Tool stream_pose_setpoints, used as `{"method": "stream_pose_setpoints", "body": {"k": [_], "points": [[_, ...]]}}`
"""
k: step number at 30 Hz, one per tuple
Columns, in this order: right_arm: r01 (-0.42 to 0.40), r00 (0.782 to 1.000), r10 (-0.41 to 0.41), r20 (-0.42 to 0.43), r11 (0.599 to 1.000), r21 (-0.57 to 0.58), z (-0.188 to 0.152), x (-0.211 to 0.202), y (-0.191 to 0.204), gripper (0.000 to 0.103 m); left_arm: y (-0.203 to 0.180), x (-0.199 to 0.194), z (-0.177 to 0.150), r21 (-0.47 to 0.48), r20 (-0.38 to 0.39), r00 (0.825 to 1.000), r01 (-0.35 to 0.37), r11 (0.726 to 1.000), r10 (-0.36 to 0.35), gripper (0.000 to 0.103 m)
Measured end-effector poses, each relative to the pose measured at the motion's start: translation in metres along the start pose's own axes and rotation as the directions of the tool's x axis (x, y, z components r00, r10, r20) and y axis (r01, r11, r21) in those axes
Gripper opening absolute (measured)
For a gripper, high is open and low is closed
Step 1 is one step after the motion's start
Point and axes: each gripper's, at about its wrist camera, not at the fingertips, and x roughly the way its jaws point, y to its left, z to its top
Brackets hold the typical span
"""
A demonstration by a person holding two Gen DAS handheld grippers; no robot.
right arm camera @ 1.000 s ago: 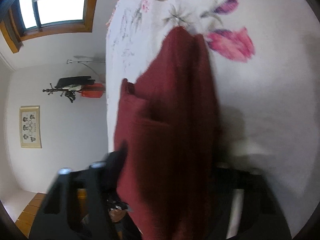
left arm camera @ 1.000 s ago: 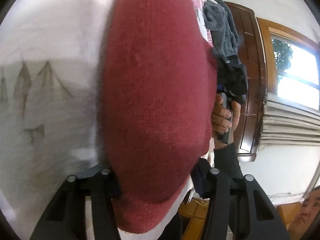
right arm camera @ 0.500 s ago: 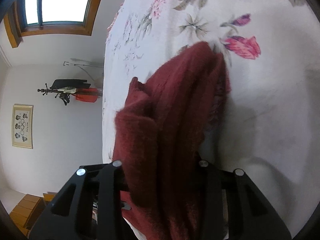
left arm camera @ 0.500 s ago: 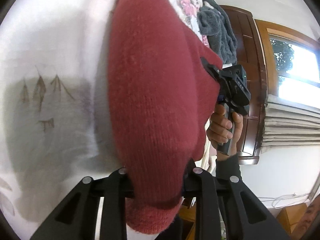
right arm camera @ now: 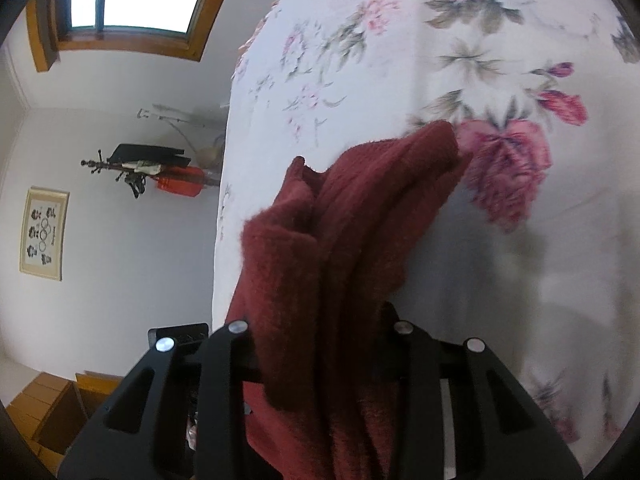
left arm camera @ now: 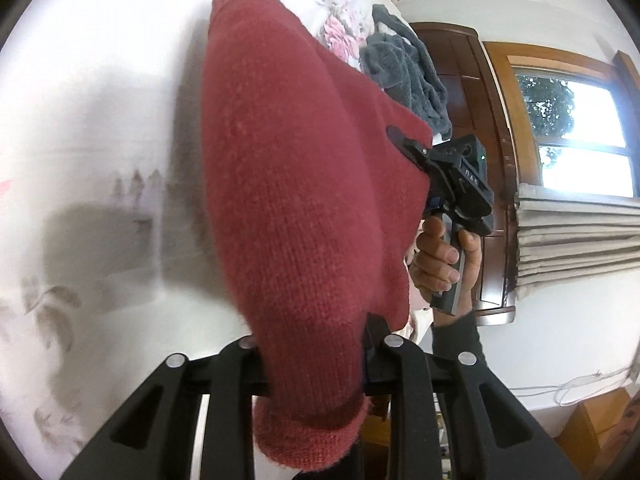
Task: Fold small clothes
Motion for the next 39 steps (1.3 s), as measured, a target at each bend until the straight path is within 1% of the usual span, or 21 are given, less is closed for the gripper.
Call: {"method": "stream_pose_setpoints", "body": {"k": [3,7,13,16,18,22,24,25,26,27,28,30,31,32,33,34,35,36,37,38,39], "points": [[-0.012,1.0,0.012,-0.009,1.0,-0.011,-0.009,0.008,0.014,0.031,0.002,-0.015,-0.007,-0.003,0.019,1.0,0.003,1.0,-0.003,0.025],[-0.042,0.999,0.042,-0.026,0.999,-0.03,-0.023,0.021,0.036,0.031,0.002,-0.039,-0.024,0.004,0.043,0.999,0.005,1.0,-0.005,0.025],[-0.099,0.993,0.096,-0.064,0.994,-0.047,-0.061,0.052,0.063,0.031,0.015,-0.082,-0.07,0.002,0.097,0.995,0.005,1.0,-0.005,0.025],[-0.108,0.99,0.102,-0.101,0.993,-0.051,-0.085,0.076,0.069,0.031,0.033,-0.101,-0.102,-0.009,0.118,0.993,0.0,1.0,0.001,0.025],[-0.104,0.987,0.096,-0.131,0.993,-0.055,-0.101,0.093,0.069,0.031,0.046,-0.106,-0.121,-0.026,0.128,0.992,0.01,1.0,-0.006,0.025],[-0.088,0.976,0.077,-0.205,0.995,-0.047,-0.13,0.129,0.055,0.031,0.083,-0.108,-0.161,-0.088,0.142,0.99,0.03,0.996,-0.018,0.025],[-0.078,0.97,0.071,-0.232,0.997,-0.024,-0.139,0.141,0.04,0.031,0.105,-0.104,-0.175,-0.133,0.149,0.989,0.034,0.991,-0.014,0.025],[-0.073,0.97,0.069,-0.233,0.997,-0.008,-0.14,0.143,0.031,0.031,0.116,-0.101,-0.179,-0.162,0.149,0.989,0.044,0.986,-0.02,0.026],[-0.066,0.972,0.069,-0.226,0.998,0.023,-0.139,0.144,0.019,0.032,0.13,-0.096,-0.182,-0.2,0.152,0.987,0.077,0.977,-0.047,0.027],[-0.063,0.972,0.071,-0.224,0.997,0.043,-0.137,0.145,0.013,0.034,0.137,-0.093,-0.183,-0.222,0.156,0.986,0.095,0.97,-0.061,0.031],[-0.057,0.972,0.069,-0.224,0.997,0.06,-0.135,0.144,0.007,0.041,0.146,-0.089,-0.181,-0.251,0.16,0.986,0.086,0.964,-0.047,0.037],[-0.034,0.973,0.051,-0.226,0.996,0.081,-0.133,0.142,0.002,0.049,0.15,-0.083,-0.179,-0.271,0.149,0.989,0.053,0.961,-0.012,0.042],[-0.026,0.974,0.044,-0.222,0.996,0.083,-0.133,0.138,0.003,0.05,0.148,-0.083,-0.178,-0.28,0.135,0.991,0.036,0.959,0.002,0.048],[-0.014,0.98,0.029,-0.199,0.997,0.078,-0.132,0.13,0.007,0.051,0.145,-0.086,-0.178,-0.278,0.119,0.993,0.007,0.961,0.027,0.052],[-0.018,0.988,0.027,-0.151,0.998,0.06,-0.133,0.114,0.016,0.053,0.14,-0.092,-0.178,-0.273,0.105,0.991,-0.047,0.961,0.078,0.058],[-0.021,0.993,0.026,-0.116,0.999,0.047,-0.135,0.101,0.021,0.055,0.13,-0.101,-0.179,-0.256,0.111,0.982,-0.118,0.959,0.15,0.063],[-0.005,0.996,0.008,-0.084,0.999,0.036,-0.137,0.089,0.024,0.055,0.117,-0.116,-0.181,-0.225,0.139,0.957,-0.221,0.949,0.255,0.064],[0.014,0.999,-0.013,-0.048,1.0,0.021,-0.142,0.077,0.03,0.054,0.107,-0.126,-0.183,-0.203,0.166,0.928,-0.3,0.932,0.334,0.064],[0.009,0.999,-0.008,-0.033,1.0,0.01,-0.148,0.071,0.035,0.054,0.086,-0.14,-0.188,-0.152,0.224,0.875,-0.404,0.902,0.429,0.064],[-0.002,0.999,0.002,-0.038,1.0,-0.002,-0.153,0.071,0.04,0.053,0.072,-0.145,-0.19,-0.11,0.259,0.861,-0.423,0.899,0.437,0.064],[0.005,0.999,-0.006,-0.049,1.0,-0.023,-0.161,0.073,0.045,0.053,0.057,-0.147,-0.19,-0.062,0.284,0.872,-0.399,0.915,0.399,0.064]]}}
